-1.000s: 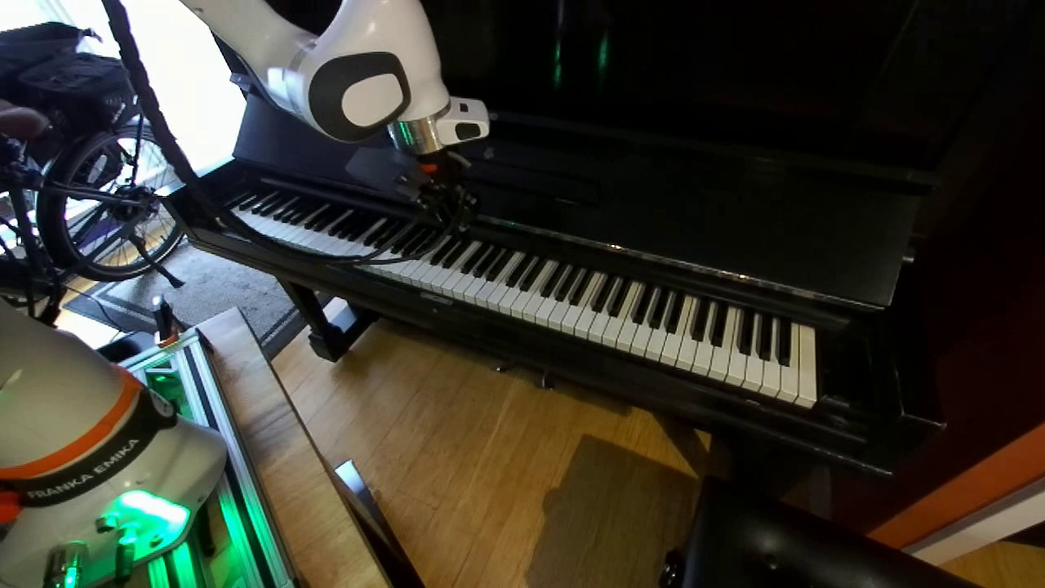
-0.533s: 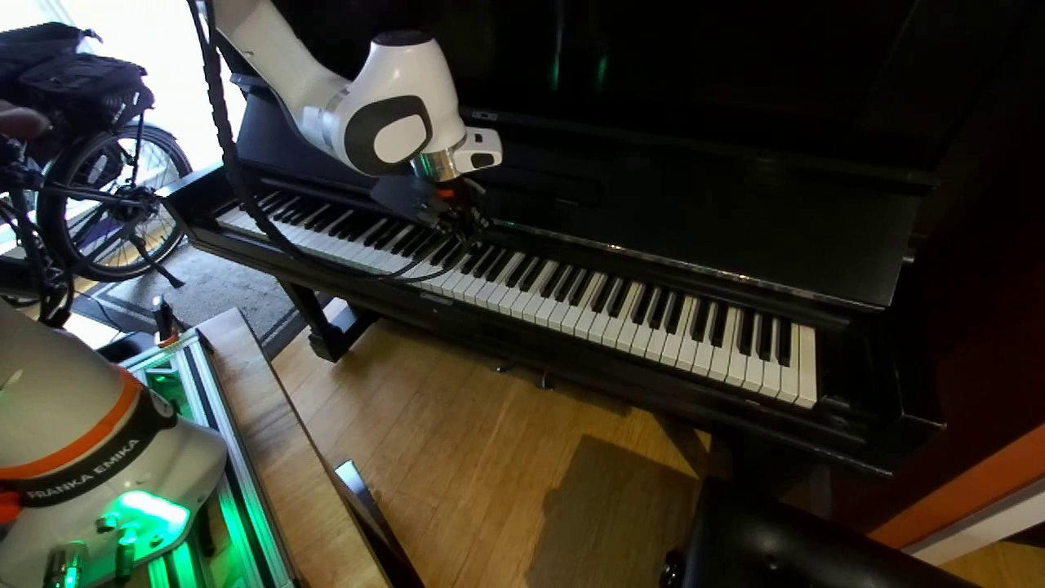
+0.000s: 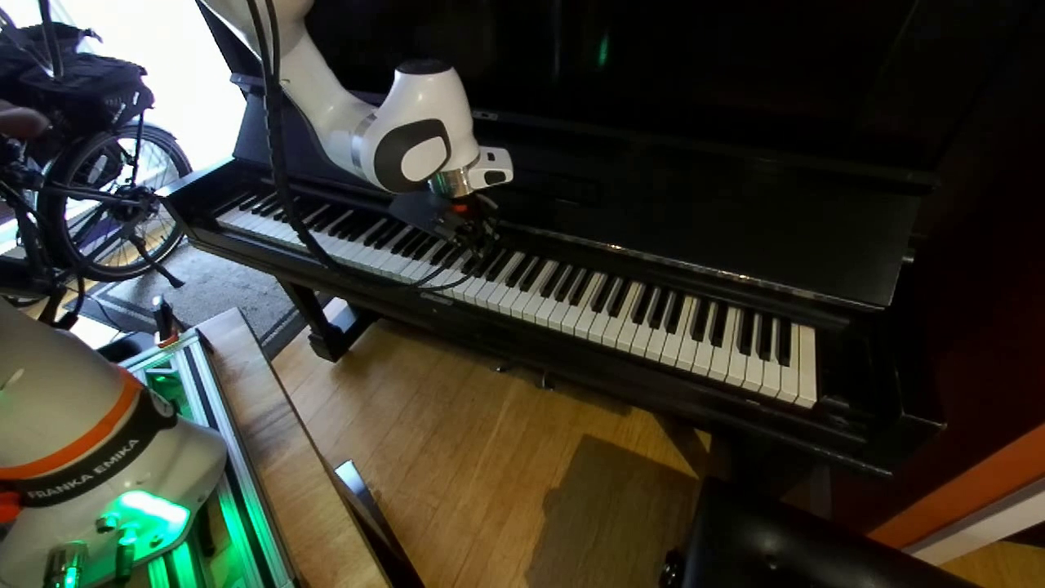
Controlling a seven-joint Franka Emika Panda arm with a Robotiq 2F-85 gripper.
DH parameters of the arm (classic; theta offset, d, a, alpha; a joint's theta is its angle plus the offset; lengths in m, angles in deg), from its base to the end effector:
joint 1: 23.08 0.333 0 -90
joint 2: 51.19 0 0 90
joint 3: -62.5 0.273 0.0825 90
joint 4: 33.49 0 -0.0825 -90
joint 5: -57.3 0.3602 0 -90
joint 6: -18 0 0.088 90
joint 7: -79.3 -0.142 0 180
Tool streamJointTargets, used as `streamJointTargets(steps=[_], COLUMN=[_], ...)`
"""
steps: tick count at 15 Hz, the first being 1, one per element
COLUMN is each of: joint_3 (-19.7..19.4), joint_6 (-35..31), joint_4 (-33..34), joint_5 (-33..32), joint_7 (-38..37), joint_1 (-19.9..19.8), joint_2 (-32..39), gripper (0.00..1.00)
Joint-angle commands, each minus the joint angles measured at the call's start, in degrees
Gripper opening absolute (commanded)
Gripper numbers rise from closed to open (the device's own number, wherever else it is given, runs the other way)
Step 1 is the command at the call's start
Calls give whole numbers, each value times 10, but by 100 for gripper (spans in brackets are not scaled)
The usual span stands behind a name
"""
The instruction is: Press a key at the center of the piano
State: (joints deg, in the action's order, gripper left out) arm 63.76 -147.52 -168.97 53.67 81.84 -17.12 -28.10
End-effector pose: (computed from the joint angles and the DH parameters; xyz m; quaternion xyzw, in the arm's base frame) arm 0.4914 0.0664 0.1164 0.9916 0.1138 0.0609 0.0030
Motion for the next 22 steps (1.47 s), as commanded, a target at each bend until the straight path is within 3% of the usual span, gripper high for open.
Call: streamJointTargets(steps=[1,13,22], joint_3=[-4,-10,-1], joint_6=[-7,-11,-59], joint_4=[24,27,-53], joint_5=[-10,-13,-9], joint_7=[-12,-15,-9], joint_1=[6,12,10], joint_2=[37,40,-75], gripper=[0,0,0])
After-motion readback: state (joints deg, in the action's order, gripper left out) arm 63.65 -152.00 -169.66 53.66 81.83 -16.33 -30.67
